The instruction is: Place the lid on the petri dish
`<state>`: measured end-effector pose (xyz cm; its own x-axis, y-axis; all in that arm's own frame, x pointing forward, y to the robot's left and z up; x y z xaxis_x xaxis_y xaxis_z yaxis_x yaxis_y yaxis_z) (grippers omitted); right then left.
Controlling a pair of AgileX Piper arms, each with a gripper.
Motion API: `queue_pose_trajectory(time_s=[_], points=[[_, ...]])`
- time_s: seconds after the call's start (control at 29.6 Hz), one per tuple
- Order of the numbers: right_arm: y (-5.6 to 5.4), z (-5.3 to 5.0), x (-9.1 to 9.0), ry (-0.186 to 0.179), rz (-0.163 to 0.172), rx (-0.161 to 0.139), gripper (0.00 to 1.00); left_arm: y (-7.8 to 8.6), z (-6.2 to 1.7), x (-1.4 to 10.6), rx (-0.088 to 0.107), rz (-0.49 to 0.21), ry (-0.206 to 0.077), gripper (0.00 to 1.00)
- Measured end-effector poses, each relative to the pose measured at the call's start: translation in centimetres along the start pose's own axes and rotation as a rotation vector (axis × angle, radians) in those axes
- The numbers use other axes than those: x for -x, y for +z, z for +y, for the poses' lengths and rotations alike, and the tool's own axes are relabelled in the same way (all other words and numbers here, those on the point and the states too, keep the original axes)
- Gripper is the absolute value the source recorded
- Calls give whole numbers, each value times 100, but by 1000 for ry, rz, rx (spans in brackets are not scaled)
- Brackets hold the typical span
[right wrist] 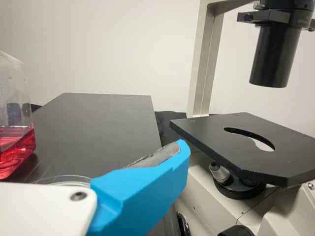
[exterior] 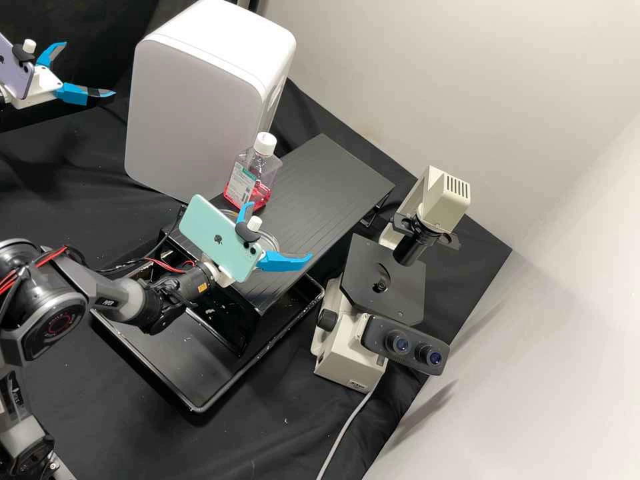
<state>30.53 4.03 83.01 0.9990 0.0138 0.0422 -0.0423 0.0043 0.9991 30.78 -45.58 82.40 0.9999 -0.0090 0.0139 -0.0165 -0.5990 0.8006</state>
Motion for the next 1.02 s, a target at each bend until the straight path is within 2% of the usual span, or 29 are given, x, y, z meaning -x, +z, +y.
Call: queue_pose_trajectory(time_s=[0.34,0.44,0.54,0.64,0.78,0.81,0.91,1.02], points=[[0,0,0,0,0,0,100,0,0,0,-2,0,0,100],[0,0,0,0,0,0,100,8,-1,0,-8,-9,-1,100],[0,0,0,0,0,0,100,49,-7,1,11,-22,-3,100],[0,0,0,0,0,0,100,178,-42,36,15,-65,-17,100],[0,0,0,0,0,0,100,461,-77,195,14,-173,-27,100],[0,0,0,0,0,0,100,514,-86,236,13,-203,-21,100],[0,0,0,0,0,0,100,635,-148,372,26,-284,-8,100],[0,0,0,0,0,0,100,699,-231,492,49,-325,-21,100]])
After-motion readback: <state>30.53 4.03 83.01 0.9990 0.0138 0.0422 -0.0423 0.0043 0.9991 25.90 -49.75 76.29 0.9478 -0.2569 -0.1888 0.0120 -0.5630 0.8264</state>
